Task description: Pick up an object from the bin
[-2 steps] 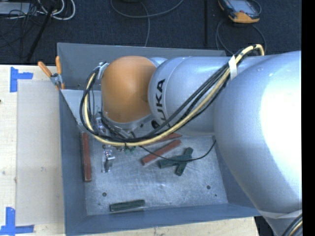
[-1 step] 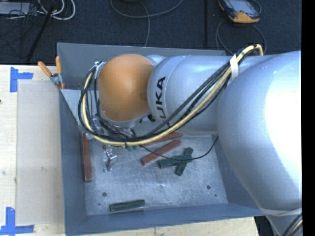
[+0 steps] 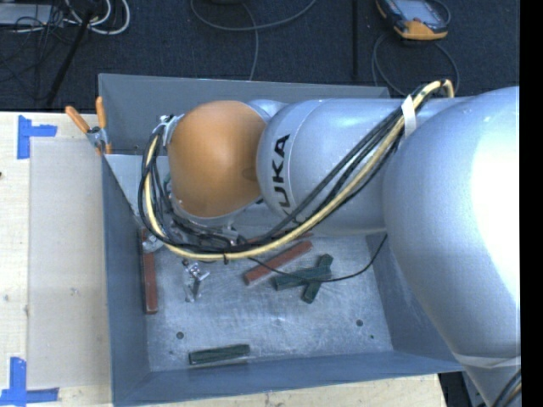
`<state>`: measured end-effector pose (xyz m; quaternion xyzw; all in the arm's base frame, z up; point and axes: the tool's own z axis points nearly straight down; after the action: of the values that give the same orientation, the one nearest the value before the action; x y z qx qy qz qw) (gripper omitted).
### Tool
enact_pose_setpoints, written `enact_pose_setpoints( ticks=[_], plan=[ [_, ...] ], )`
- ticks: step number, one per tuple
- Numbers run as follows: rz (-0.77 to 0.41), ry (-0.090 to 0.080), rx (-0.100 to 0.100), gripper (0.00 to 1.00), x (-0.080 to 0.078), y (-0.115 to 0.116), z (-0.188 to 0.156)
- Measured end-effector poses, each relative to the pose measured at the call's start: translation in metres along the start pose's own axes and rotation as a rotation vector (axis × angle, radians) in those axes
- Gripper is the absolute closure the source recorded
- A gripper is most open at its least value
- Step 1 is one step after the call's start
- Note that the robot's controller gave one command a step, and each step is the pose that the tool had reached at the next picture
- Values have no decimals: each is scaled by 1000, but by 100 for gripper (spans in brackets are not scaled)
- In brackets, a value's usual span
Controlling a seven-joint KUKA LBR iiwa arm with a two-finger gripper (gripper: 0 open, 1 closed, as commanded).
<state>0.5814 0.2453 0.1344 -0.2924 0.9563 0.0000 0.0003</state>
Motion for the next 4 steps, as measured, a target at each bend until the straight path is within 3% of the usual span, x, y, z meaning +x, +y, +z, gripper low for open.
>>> enact_pose_setpoints(
  ticks=[1, 2, 4],
  plan=[
    [-420, 0, 0, 0, -4, -2, 43],
    [-485, -6, -1, 100, -8, -4, 60],
    [-484, -6, -1, 100, -8, -4, 60]
  ],
)
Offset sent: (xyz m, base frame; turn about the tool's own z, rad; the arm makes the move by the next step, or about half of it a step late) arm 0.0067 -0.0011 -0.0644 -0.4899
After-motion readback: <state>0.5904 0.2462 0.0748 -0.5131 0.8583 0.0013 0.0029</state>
